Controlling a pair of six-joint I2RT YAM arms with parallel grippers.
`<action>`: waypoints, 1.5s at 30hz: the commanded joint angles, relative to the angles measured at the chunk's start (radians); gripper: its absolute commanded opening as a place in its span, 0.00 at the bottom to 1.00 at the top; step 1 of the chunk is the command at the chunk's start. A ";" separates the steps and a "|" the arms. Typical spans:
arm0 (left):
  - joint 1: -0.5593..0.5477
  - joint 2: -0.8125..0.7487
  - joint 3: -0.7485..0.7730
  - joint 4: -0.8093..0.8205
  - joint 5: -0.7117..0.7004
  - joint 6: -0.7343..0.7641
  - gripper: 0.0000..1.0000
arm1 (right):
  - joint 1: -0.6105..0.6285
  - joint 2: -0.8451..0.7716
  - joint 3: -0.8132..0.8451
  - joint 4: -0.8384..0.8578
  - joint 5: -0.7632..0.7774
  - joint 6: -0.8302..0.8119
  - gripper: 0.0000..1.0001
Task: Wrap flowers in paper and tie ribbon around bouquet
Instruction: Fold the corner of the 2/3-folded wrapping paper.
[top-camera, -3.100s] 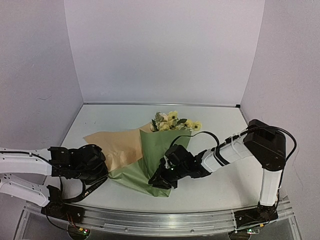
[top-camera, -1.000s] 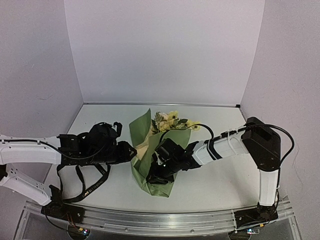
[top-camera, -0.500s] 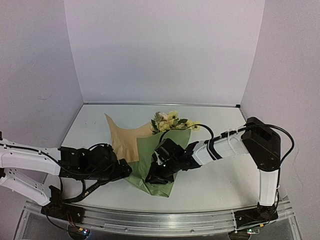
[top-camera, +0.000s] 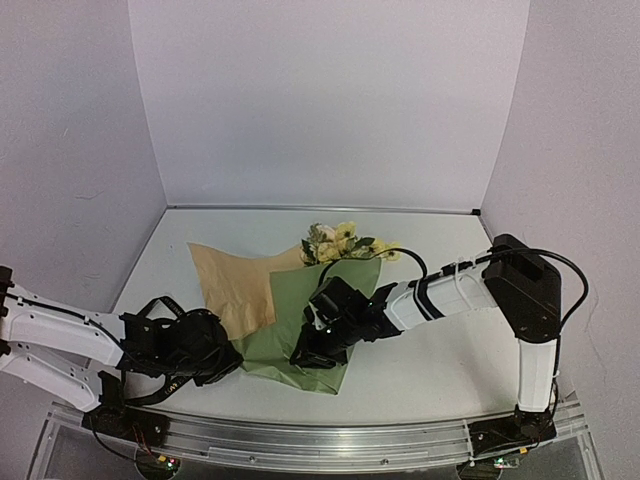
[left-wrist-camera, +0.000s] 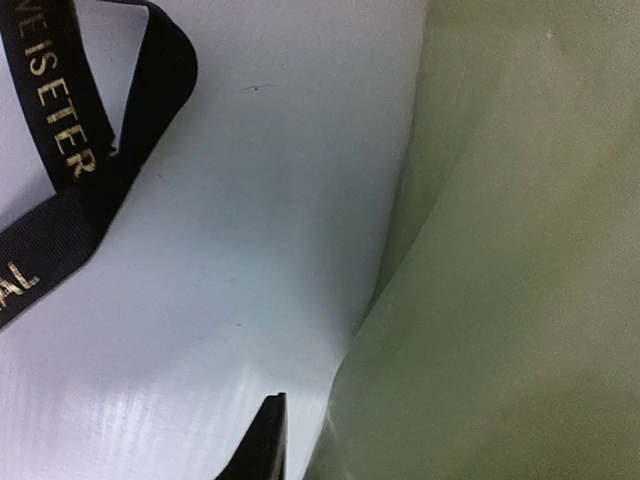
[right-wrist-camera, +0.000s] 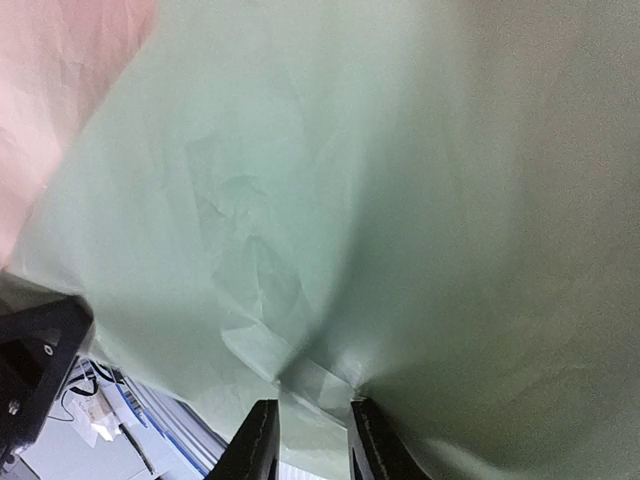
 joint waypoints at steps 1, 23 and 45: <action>-0.003 -0.087 -0.043 0.050 -0.056 -0.001 0.04 | 0.006 0.037 -0.025 -0.066 0.056 -0.016 0.28; 0.002 -0.014 0.079 -0.078 -0.089 0.100 0.03 | 0.098 0.030 0.165 -0.474 0.175 -0.305 0.39; 0.020 -0.025 0.005 -0.023 -0.041 0.088 0.00 | 0.161 0.028 0.344 -0.626 0.240 -0.361 0.27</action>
